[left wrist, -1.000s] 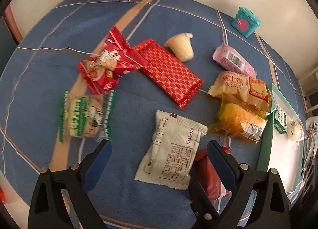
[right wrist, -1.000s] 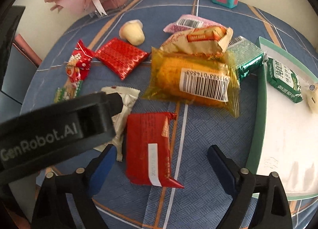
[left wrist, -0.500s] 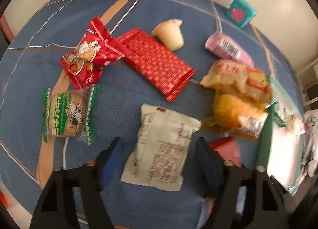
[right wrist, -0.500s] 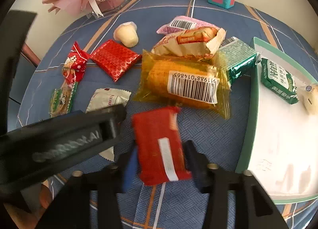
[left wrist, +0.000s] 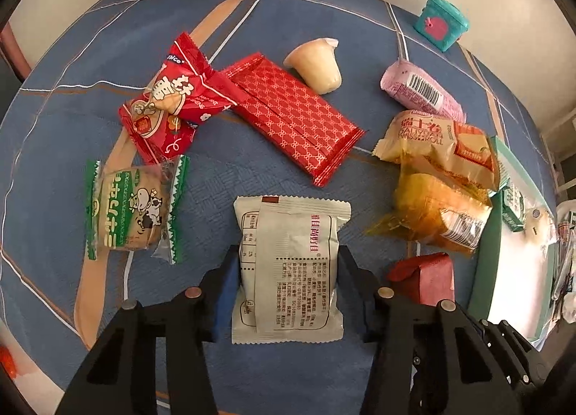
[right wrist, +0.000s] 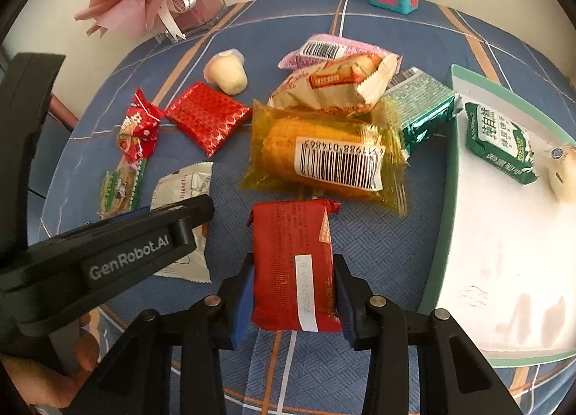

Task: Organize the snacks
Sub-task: 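Carry both packs into the white tray and open both tools, then grasp the yellow corn cake with the right tool while the left tool grasps the green-wrapped cookie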

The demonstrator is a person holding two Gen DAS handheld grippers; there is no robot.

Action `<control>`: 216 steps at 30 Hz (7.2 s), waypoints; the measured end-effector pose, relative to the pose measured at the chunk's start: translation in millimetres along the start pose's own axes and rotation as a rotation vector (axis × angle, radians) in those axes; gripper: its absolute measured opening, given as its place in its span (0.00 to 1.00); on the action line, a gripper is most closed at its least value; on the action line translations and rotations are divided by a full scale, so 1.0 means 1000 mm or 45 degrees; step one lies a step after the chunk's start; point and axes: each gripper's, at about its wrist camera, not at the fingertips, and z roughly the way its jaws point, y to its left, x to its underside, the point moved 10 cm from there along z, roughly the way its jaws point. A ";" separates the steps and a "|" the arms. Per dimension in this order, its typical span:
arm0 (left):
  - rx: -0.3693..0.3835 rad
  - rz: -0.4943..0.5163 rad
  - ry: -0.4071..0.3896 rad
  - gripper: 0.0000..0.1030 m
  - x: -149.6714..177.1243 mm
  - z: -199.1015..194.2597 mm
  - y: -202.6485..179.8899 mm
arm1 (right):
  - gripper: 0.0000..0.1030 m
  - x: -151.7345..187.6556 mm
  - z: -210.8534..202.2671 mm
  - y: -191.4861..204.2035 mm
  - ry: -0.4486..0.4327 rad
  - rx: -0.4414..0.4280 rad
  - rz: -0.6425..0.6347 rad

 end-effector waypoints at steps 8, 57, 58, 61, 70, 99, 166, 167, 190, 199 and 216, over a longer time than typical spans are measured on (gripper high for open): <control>0.040 -0.031 -0.068 0.51 -0.015 -0.033 0.014 | 0.41 -0.010 -0.031 -0.007 -0.059 -0.028 0.011; 0.280 0.259 -0.198 0.51 0.016 -0.085 -0.190 | 0.41 -0.001 -0.114 -0.187 -0.162 0.151 0.359; 0.279 0.275 -0.191 0.51 0.020 -0.083 -0.196 | 0.41 0.000 -0.115 -0.195 -0.165 0.161 0.372; 0.277 0.325 -0.169 0.51 0.029 -0.076 -0.213 | 0.41 0.003 -0.118 -0.213 -0.160 0.203 0.393; 0.252 0.377 -0.100 0.51 0.045 -0.054 -0.235 | 0.41 0.016 -0.110 -0.242 -0.109 0.222 0.491; 0.092 0.187 -0.109 0.64 0.022 -0.050 -0.178 | 0.43 0.017 -0.095 -0.224 -0.053 0.206 0.452; -0.165 -0.092 -0.124 0.99 -0.014 -0.062 0.020 | 1.00 -0.009 -0.034 -0.058 0.036 0.136 0.123; -0.166 -0.105 -0.123 0.99 -0.014 -0.062 0.026 | 1.00 -0.009 -0.031 -0.052 0.039 0.129 0.113; -0.195 -0.332 -0.048 0.99 -0.035 -0.025 0.132 | 1.00 -0.066 0.005 -0.019 -0.101 0.091 0.181; -0.148 -0.319 -0.005 0.88 -0.037 -0.007 0.141 | 1.00 -0.075 0.031 -0.020 -0.114 0.135 0.222; -0.082 -0.270 -0.060 0.50 -0.038 -0.024 0.116 | 0.76 -0.053 0.008 -0.024 -0.116 0.095 0.201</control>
